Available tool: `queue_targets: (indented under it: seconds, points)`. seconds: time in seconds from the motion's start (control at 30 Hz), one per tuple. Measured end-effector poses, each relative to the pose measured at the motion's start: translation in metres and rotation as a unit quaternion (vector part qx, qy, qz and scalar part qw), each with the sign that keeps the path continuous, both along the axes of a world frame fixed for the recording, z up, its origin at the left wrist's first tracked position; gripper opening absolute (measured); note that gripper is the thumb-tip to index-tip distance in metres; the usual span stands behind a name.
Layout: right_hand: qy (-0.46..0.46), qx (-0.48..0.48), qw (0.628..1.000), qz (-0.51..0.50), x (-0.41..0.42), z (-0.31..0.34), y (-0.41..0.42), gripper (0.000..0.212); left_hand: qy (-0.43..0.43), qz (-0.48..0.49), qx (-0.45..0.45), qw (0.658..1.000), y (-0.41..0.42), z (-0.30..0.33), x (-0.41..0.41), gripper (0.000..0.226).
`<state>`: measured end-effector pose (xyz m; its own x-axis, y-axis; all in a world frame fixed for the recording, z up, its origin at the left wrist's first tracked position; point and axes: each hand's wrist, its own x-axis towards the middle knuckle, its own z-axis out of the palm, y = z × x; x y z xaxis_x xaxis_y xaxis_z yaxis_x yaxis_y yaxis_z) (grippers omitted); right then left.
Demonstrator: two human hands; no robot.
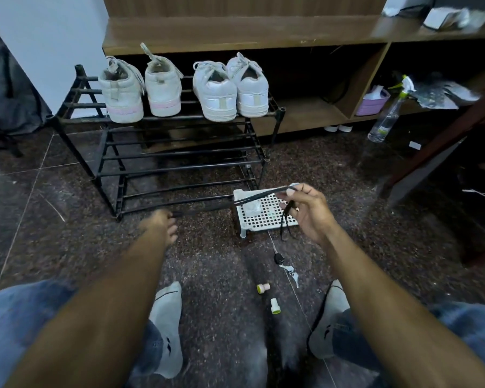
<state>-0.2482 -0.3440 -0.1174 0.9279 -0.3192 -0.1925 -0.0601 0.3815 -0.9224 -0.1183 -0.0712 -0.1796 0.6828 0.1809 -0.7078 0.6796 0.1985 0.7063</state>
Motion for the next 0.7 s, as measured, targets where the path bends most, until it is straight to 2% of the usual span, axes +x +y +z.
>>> queue_targets:
  seconds: [0.13, 0.4, 0.5, 0.6, 0.63, 0.7]
  points:
    - [-0.082, 0.082, 0.993, 0.026, 0.011, 0.016, 0.003, 0.008, 0.045, -0.050, -0.007, 0.998, -0.003, -0.026, -0.021, 0.032]
    - [-0.185, 0.190, 0.960, 0.088, 0.035, 0.055, 0.034, 0.013, 0.091, -0.172, -0.057, 0.979, -0.026, -0.046, -0.058, 0.020]
    - [-0.188, 0.182, 0.962, 0.084, 0.039, 0.066, 0.044, 0.011, 0.024, -0.230, -0.089, 0.969, -0.038, -0.042, -0.065, 0.037]
    - [-0.166, 0.165, 0.969, 0.080, 0.041, 0.067, 0.049, 0.009, -0.117, -0.257, -0.077, 0.956, -0.054, -0.020, -0.061, 0.050]
    - [-0.157, 0.166, 0.970, 0.081, 0.042, 0.066, 0.051, 0.009, -0.165, -0.297, -0.082, 0.937, -0.061, -0.011, -0.059, 0.053]
    - [-0.141, 0.179, 0.970, 0.081, 0.043, 0.062, 0.056, 0.010, -0.222, -0.410, -0.129, 0.875, -0.078, 0.008, -0.057, 0.063]
